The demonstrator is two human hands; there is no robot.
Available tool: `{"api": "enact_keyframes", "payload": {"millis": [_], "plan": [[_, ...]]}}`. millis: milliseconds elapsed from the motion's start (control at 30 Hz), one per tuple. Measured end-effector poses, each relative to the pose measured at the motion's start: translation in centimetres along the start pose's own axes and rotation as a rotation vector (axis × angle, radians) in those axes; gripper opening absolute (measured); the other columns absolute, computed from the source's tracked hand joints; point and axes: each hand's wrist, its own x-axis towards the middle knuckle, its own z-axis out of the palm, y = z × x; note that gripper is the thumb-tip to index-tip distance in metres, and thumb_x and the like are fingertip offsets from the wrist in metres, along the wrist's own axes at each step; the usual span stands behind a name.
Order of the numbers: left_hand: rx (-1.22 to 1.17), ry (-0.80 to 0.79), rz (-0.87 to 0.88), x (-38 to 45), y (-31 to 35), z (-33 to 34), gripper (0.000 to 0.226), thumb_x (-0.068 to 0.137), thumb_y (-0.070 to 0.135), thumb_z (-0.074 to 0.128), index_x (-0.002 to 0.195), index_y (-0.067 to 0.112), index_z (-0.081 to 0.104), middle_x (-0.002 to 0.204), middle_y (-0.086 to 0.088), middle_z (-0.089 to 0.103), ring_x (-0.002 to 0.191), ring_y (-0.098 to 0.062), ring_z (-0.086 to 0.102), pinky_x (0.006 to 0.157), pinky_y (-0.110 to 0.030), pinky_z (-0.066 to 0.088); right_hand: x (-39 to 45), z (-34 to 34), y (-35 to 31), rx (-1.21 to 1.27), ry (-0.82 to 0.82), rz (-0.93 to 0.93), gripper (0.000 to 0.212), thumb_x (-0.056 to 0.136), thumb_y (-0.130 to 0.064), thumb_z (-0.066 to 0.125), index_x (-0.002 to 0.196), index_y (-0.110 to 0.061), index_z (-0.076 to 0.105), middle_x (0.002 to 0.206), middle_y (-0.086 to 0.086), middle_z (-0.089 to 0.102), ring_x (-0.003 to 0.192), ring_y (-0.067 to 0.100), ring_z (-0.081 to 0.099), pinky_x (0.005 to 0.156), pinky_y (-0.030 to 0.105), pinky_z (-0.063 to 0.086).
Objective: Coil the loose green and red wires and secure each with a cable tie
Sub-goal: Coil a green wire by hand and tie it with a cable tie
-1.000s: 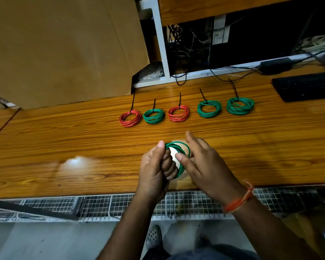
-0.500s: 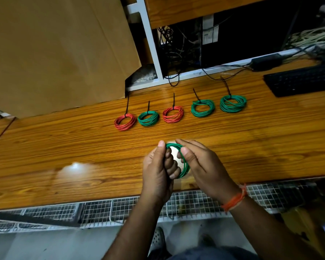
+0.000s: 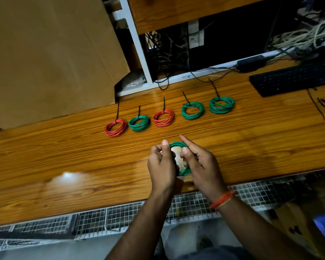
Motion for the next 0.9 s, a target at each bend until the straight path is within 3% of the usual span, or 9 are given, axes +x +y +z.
{"api": "enact_keyframes", "payload": {"millis": [67, 133, 267, 367, 467, 567, 633, 767, 900], "plan": [[-0.014, -0.02, -0.008, 0.0, -0.6, 0.9, 0.023, 0.107, 0.028, 0.051, 0.09, 0.013, 0.049, 0.057, 0.006, 0.052, 0.045, -0.008, 0.045, 0.045, -0.022, 0.037, -0.1, 0.1, 0.5, -0.048, 0.128, -0.025, 0.042, 0.105, -0.031, 0.049, 0.146, -0.026, 0.053, 0.102, -0.017, 0.065, 0.091, -0.004, 0.06, 0.079, 0.022, 0.049], [-0.034, -0.036, 0.006, 0.0, -1.1, 1.7, 0.02, 0.107, 0.025, 0.051, 0.092, 0.012, 0.051, 0.059, 0.003, 0.052, 0.045, -0.009, 0.042, 0.044, -0.023, 0.035, 0.0, -0.1, 0.7, -0.102, 0.226, -0.081, 0.045, 0.104, -0.032, 0.045, 0.149, -0.028, 0.048, 0.127, -0.006, 0.067, 0.112, 0.003, 0.063, 0.091, 0.026, 0.052], [-0.036, -0.024, 0.028, 0.4, -1.6, 3.0, 0.02, 0.107, 0.025, 0.053, 0.091, 0.013, 0.053, 0.061, 0.002, 0.057, 0.048, -0.01, 0.044, 0.048, -0.024, 0.036, 0.0, -1.4, 1.1, -0.378, 0.278, -0.298, 0.045, 0.106, -0.029, 0.046, 0.149, -0.019, 0.05, 0.099, -0.006, 0.058, 0.085, -0.003, 0.052, 0.073, 0.009, 0.041], [-0.041, -0.05, 0.015, 0.2, -2.0, 4.3, 0.019, 0.106, 0.025, 0.054, 0.09, 0.015, 0.053, 0.06, 0.004, 0.058, 0.048, -0.009, 0.045, 0.05, -0.025, 0.036, 0.4, -2.5, 1.9, -0.475, 0.352, -0.32, 0.041, 0.104, -0.025, 0.045, 0.138, -0.01, 0.063, 0.096, 0.0, 0.059, 0.085, 0.0, 0.05, 0.076, 0.004, 0.037], [-0.056, -0.109, -0.006, -0.4, -2.2, 5.4, 0.018, 0.106, 0.026, 0.054, 0.091, 0.015, 0.052, 0.061, 0.005, 0.061, 0.049, -0.011, 0.047, 0.05, -0.025, 0.038, 0.7, -3.2, 2.0, -0.44, 0.463, -0.243, 0.037, 0.103, -0.026, 0.046, 0.127, -0.013, 0.071, 0.095, -0.003, 0.061, 0.083, 0.003, 0.055, 0.072, 0.01, 0.042], [-0.121, -0.221, -0.026, -1.3, -2.2, 5.9, 0.012, 0.107, 0.019, 0.049, 0.098, 0.012, 0.051, 0.063, 0.004, 0.061, 0.048, -0.009, 0.048, 0.047, -0.024, 0.04, 0.8, -3.7, 2.0, -0.401, 0.548, -0.209, 0.031, 0.102, -0.02, 0.05, 0.12, -0.012, 0.074, 0.095, -0.008, 0.059, 0.081, 0.002, 0.055, 0.07, 0.002, 0.037], [-0.197, -0.29, -0.051, -1.5, -1.9, 6.0, 0.01, 0.108, 0.012, 0.044, 0.1, 0.011, 0.049, 0.063, 0.001, 0.059, 0.047, -0.007, 0.046, 0.046, -0.022, 0.04, 1.0, -4.0, 2.1, -0.376, 0.586, -0.198, 0.027, 0.101, -0.015, 0.054, 0.118, -0.011, 0.075, 0.095, -0.004, 0.064, 0.082, 0.006, 0.059, 0.071, 0.004, 0.041], [-0.345, -0.339, -0.237, -0.4, -1.0, 6.1, 0.014, 0.107, 0.005, 0.037, 0.1, 0.011, 0.047, 0.058, -0.002, 0.05, 0.041, -0.005, 0.035, 0.039, -0.016, 0.029, 1.6, -3.6, 2.1, -0.28, 0.597, -0.157, 0.026, 0.101, -0.014, 0.054, 0.116, -0.014, 0.075, 0.101, -0.003, 0.068, 0.092, 0.002, 0.064, 0.077, 0.014, 0.049], [-0.33, -0.372, -0.239, 1.8, -0.3, 6.3, 0.015, 0.107, 0.005, 0.037, 0.101, 0.012, 0.048, 0.056, 0.003, 0.046, 0.041, -0.004, 0.032, 0.039, -0.016, 0.025, 2.4, -3.7, 1.4, -0.12, 0.535, -0.059, 0.024, 0.104, -0.014, 0.057, 0.118, -0.023, 0.075, 0.105, -0.008, 0.071, 0.098, 0.006, 0.067, 0.08, 0.017, 0.052]]}}
